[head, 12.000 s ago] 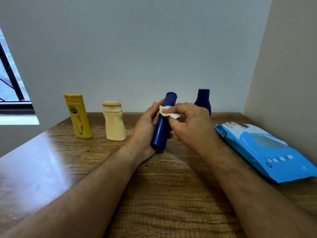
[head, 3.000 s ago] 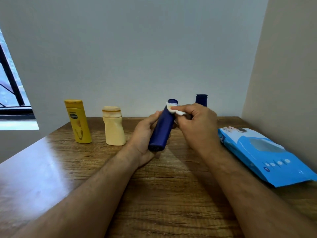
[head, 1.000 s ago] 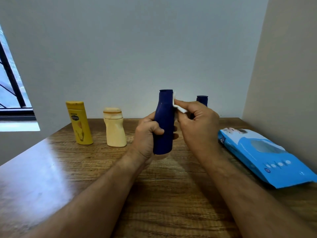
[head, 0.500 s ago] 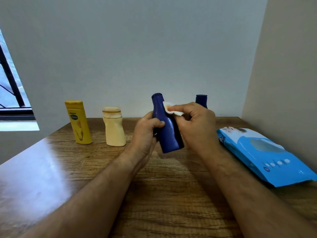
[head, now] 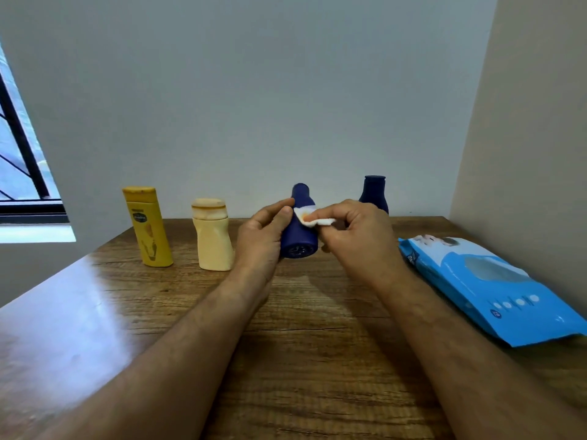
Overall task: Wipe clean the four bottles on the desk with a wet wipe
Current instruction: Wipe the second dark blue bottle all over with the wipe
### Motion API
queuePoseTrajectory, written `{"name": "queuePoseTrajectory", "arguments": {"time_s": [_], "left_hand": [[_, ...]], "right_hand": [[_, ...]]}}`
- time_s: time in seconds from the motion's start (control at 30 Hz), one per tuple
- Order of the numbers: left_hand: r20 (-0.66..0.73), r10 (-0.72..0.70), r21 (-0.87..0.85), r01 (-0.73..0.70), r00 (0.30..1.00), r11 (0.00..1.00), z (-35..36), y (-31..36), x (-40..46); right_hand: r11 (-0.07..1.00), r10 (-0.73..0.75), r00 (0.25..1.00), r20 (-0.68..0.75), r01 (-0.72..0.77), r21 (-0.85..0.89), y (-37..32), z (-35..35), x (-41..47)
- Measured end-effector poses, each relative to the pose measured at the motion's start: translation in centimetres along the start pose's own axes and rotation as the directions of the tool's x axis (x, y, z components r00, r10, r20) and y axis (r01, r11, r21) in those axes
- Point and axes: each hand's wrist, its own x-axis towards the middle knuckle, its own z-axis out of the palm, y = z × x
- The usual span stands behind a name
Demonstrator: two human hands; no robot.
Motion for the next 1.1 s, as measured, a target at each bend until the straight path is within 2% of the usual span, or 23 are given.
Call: {"name": "queuePoseTrajectory", "arguments": {"time_s": [0.13, 0.4, 0.6, 0.77, 0.83, 0.97, 1.03, 1.1], "left_hand": [[0.05, 0.068, 0.075, -0.071, 0.996, 0.995, 0.5, 0.3, -0.3], [0.261, 0.141, 0.175, -0.19, 0.955, 0.966, 0.2, 0.6, -1.0], [0.334, 0.094, 0.208, -0.171, 0.938, 0.963, 0.2, 0.4, -1.4], [0.443, 0.083, 0.418, -0.288, 0.893, 0.862, 0.6, 0.6, -1.8], [0.444, 0.106, 0.465, -0.33, 0.89, 0.821, 0.6, 0.4, -1.8], [0.337, 0.184, 0.587, -0.359, 0.923, 0.726, 0.0, -0.4, -1.2], [0.326, 0.186, 0.615, -0.358, 0.927, 0.702, -0.2, -0.7, -1.1], [0.319, 0.173, 0.657, -0.349, 0.932, 0.668, -0.1, -0.7, -1.3]], "right_hand": [[0.977, 0.115, 0.989, -0.089, -0.096, 0.189, 0.1, -0.2, 0.3], [0.967, 0.148, 0.983, -0.107, -0.122, 0.224, 0.1, -0.4, 0.3], [0.97, 0.157, 0.982, -0.102, -0.134, 0.203, 0.2, -0.6, 0.4], [0.956, 0.197, 0.972, -0.124, -0.163, 0.243, 0.3, -0.8, 0.6], [0.936, 0.23, 0.969, -0.085, -0.196, 0.293, 0.3, -0.9, 0.6], [0.923, 0.238, 0.971, 0.033, -0.237, 0.302, 0.2, -0.6, 0.5], [0.954, 0.182, 0.983, 0.021, -0.182, 0.237, 0.1, -0.6, 0.5], [0.991, 0.104, 0.995, -0.004, -0.104, 0.087, 0.0, -0.7, 0.3]]}}
